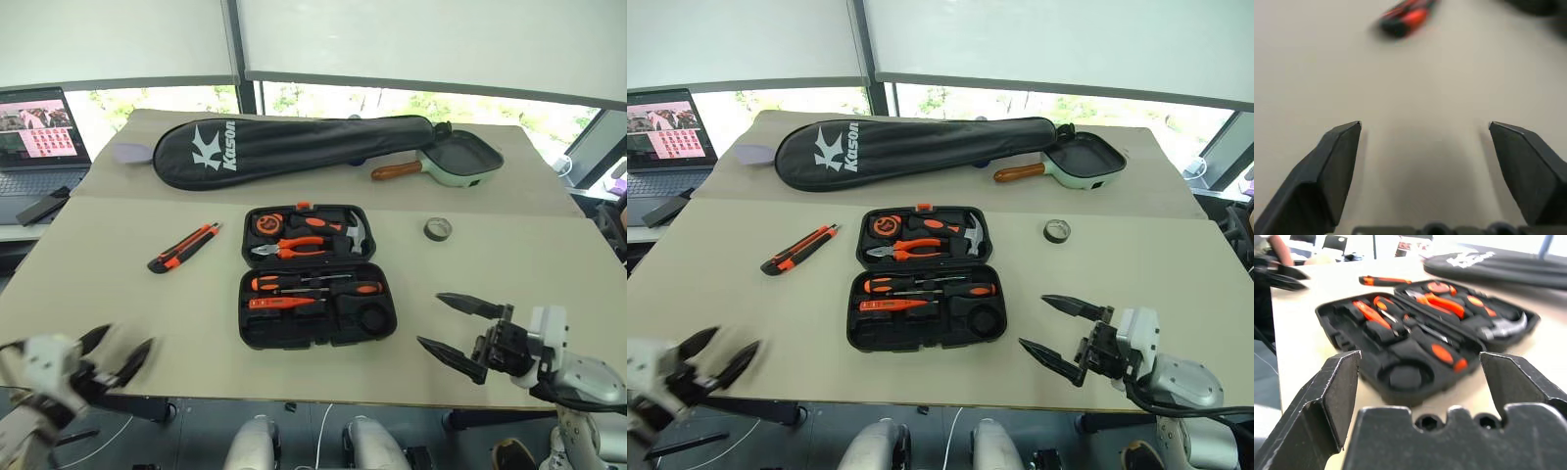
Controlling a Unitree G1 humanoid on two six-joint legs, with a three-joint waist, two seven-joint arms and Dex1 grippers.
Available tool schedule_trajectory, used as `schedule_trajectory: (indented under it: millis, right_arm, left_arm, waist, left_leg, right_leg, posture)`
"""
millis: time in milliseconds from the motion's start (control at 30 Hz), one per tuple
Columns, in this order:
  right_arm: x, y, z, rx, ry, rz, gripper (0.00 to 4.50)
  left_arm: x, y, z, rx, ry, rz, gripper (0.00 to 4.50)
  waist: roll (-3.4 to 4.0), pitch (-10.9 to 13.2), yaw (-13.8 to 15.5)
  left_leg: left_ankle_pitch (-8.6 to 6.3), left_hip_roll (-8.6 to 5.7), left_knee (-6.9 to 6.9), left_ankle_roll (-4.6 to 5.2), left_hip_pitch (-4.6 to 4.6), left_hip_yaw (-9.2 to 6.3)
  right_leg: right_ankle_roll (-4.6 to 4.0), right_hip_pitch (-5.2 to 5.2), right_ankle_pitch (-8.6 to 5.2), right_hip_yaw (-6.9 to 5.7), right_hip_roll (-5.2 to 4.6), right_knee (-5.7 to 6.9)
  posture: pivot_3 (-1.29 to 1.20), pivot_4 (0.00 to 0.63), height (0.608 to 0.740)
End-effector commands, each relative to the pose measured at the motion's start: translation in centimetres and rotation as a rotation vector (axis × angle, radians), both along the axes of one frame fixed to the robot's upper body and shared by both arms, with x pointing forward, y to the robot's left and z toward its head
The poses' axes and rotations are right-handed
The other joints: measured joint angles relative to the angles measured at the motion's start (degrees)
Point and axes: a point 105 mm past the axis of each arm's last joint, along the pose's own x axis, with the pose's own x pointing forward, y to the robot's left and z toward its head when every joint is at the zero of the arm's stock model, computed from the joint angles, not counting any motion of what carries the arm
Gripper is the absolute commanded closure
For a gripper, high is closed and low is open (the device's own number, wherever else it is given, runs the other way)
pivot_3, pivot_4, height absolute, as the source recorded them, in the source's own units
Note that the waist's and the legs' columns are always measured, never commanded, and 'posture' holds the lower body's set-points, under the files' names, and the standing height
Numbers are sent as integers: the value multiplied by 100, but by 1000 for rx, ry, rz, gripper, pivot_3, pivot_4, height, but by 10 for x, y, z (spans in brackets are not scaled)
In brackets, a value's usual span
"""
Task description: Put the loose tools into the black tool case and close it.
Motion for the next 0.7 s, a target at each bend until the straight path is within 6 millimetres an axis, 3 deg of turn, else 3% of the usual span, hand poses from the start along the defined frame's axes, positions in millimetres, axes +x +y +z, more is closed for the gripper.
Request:
schedule_trajectory:
  millis: [33,100,200,333,400,533,700]
  right_arm:
    - [-2,-13,9,9,-69,-36,0]
    - [-3,-7,13,29,-80,-10,0]
    - [1,8,27,78,-129,19,0]
    - [8,28,51,173,-181,36,0]
    - [11,40,64,213,-199,64,0]
    - [17,56,78,258,-215,87,0]
    - [24,60,83,260,-226,78,0]
  left_arm:
    - [-11,24,13,13,-47,94,18]
    - [-3,28,23,-7,-79,89,18]
    - [23,24,43,-55,-125,30,18]
    - [69,6,62,-62,-104,-85,18]
    - [102,-8,74,-84,-77,-158,18]
    - [146,-36,76,-45,46,-339,18]
    - [192,-43,65,33,131,-378,18]
  waist:
    - [-5,2,18]
    - [-6,1,43]
    - [-11,0,76]
    - [-10,-1,65]
    - [-10,0,74]
    - [-22,4,62]
    - [-23,6,4]
  left_leg:
    - [0,0,0,0,1,0]
    - [0,0,0,-2,0,3]
    - [-10,4,0,-22,0,4]
    - [-6,5,0,-23,1,8]
    - [5,3,0,-7,-6,12]
    - [7,-5,0,-10,-14,10]
    - [7,-12,-6,-10,-24,42]
  right_leg:
    - [-15,-8,-9,-1,-1,0]
    - [-34,-26,-20,-1,-6,0]
    - [-37,-31,-18,-5,-3,6]
    - [-13,-26,4,-4,3,24]
    - [-9,-25,5,-2,3,27]
    - [-11,-29,10,-6,16,35]
    - [-9,-37,9,-6,22,32]
  posture:
    - [0,150,740]
    - [0,150,740]
    - [0,150,740]
    - [0,150,740]
    - [0,150,740]
    - [0,150,740]
    - [0,150,740]
